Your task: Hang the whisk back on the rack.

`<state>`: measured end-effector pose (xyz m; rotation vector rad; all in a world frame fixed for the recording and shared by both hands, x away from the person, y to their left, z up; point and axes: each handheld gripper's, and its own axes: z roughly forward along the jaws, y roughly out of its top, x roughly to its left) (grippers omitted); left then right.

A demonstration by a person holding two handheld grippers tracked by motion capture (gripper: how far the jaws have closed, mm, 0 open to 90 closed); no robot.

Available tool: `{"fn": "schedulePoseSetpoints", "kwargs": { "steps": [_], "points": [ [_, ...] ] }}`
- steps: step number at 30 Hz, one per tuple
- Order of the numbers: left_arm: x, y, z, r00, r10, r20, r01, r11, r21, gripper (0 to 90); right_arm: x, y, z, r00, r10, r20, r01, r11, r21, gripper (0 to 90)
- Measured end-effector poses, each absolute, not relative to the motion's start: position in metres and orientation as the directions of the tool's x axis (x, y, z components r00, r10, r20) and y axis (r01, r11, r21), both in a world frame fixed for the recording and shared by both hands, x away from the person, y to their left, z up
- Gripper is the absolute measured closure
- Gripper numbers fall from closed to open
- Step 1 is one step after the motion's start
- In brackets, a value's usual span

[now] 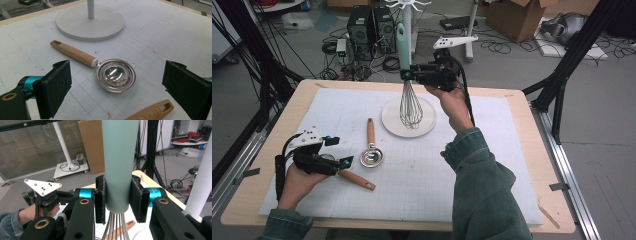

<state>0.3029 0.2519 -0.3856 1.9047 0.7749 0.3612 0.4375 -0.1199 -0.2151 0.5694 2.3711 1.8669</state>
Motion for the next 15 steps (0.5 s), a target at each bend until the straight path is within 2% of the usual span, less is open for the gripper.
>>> {"fn": "schedulePoseSetpoints", "kwargs": {
  "steps": [15],
  "points": [
    [0.303, 0.253, -0.385, 0.749, 0.657, -0.087, 0.354, -0.286, 0.89, 9.3, 0.449, -0.116, -0.191, -0.922, 0.352, 0.161, 0.234, 0.178, 0.956, 68.9]
  ]
}}
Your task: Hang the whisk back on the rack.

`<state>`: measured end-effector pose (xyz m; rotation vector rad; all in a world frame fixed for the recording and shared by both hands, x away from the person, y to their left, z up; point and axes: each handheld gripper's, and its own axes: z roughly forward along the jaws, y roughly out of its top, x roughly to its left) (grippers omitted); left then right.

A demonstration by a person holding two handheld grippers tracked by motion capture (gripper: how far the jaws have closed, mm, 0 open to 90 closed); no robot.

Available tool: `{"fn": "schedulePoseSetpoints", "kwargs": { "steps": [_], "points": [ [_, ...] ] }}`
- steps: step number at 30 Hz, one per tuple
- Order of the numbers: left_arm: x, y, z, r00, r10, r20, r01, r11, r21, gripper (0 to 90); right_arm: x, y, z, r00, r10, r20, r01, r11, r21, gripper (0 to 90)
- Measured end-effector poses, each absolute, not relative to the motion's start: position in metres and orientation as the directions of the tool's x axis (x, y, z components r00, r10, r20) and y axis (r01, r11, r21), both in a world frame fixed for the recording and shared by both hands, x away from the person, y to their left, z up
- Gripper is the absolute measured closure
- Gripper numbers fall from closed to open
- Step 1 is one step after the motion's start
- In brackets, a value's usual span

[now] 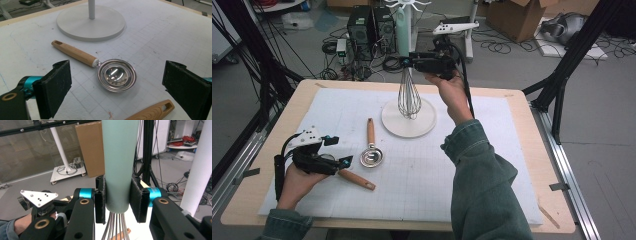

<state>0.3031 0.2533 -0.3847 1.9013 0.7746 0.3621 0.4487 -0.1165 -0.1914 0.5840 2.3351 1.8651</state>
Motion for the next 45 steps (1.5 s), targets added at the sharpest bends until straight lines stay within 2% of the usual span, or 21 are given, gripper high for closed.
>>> {"fn": "schedulePoseSetpoints", "kwargs": {
  "steps": [14, 45],
  "points": [
    [0.304, 0.256, -0.385, 0.747, 0.659, -0.086, 0.353, -0.284, 0.892, 9.3, 0.461, -0.114, -0.18, -0.908, 0.383, 0.169, 0.253, 0.179, 0.951, 68.8],
    [0.308, 0.26, -0.389, 0.748, 0.656, -0.099, 0.361, -0.276, 0.891, 9.3, 0.479, -0.114, -0.189, -0.876, 0.456, 0.158, 0.283, 0.221, 0.933, 67.9]
  ]
}}
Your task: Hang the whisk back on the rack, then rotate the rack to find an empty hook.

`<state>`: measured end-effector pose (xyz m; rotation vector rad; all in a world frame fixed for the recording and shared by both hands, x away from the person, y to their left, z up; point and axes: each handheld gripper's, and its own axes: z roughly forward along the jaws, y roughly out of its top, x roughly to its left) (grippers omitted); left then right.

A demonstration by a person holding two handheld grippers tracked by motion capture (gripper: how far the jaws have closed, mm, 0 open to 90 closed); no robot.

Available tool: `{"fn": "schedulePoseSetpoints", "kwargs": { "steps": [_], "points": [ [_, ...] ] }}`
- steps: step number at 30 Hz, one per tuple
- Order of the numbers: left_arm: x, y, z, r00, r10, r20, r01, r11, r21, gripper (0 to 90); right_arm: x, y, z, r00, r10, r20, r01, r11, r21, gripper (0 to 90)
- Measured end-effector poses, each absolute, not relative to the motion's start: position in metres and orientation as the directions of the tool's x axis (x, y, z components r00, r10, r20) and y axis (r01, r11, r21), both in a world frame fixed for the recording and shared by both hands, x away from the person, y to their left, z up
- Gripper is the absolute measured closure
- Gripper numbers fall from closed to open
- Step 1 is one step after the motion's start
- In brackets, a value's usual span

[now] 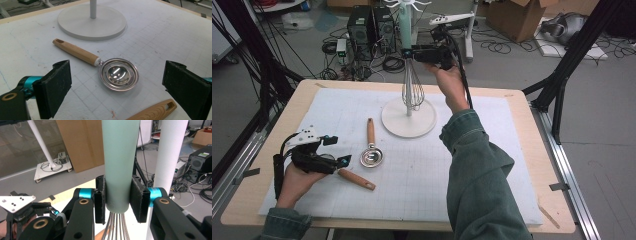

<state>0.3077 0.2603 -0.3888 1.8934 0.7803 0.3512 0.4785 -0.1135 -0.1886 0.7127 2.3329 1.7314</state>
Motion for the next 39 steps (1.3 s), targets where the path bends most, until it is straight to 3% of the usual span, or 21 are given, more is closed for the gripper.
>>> {"fn": "schedulePoseSetpoints", "kwargs": {
  "steps": [14, 20, 39],
  "points": [
    [0.307, 0.262, -0.388, 0.744, 0.659, -0.106, 0.363, -0.267, 0.893, 9.3, 0.475, -0.131, -0.182, -0.875, 0.457, 0.159, 0.266, 0.179, 0.947, 63.1],
    [0.307, 0.262, -0.388, 0.744, 0.66, -0.102, 0.359, -0.267, 0.894, 9.3, 0.469, -0.146, -0.169, -0.892, 0.425, 0.155, 0.234, 0.139, 0.962, 89.2],
    [0.308, 0.263, -0.386, 0.745, 0.66, -0.1, 0.352, -0.261, 0.899, 9.3, 0.481, -0.174, -0.111, -0.901, 0.41, 0.139, 0.216, 0.147, 0.965, 89.6]
  ]
}}
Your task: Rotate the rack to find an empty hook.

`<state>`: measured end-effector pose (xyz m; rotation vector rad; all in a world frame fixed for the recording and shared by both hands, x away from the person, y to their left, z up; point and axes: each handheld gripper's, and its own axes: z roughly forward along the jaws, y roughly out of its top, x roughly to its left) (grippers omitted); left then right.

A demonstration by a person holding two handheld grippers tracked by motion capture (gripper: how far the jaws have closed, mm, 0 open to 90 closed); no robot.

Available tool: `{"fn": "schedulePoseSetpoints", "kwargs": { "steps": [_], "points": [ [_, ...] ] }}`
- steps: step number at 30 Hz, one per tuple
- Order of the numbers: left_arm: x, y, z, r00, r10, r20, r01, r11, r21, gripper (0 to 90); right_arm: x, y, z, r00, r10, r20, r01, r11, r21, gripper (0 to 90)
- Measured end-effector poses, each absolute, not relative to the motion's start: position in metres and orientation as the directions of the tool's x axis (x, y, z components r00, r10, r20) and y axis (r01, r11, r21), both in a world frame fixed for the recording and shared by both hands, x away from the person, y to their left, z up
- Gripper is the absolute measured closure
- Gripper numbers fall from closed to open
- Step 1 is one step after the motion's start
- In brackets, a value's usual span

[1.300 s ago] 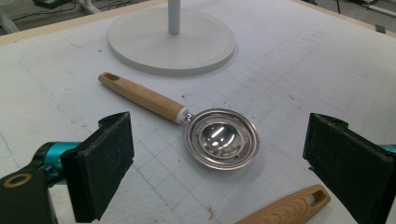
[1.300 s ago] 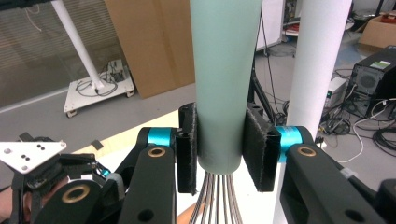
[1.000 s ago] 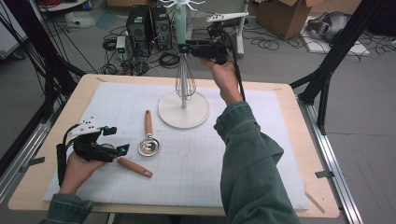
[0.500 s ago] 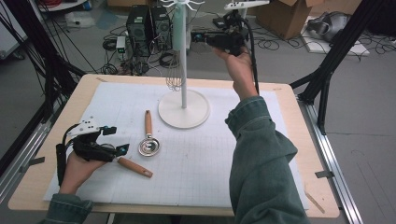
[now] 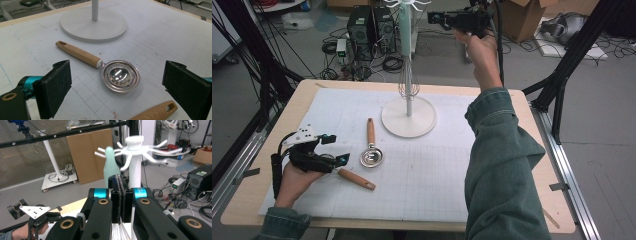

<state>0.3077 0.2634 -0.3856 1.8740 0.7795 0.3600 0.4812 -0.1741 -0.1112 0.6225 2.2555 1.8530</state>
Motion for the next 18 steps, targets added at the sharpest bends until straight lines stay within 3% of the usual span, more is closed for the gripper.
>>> {"fn": "schedulePoseSetpoints", "kwargs": {
  "steps": [18],
  "points": [
    [0.307, 0.266, -0.384, 0.741, 0.664, -0.104, 0.353, -0.254, 0.9, 9.4, 0.494, -0.155, -0.109, -0.897, 0.422, 0.133, 0.221, 0.165, 0.961, 89.6]
  ]
}}
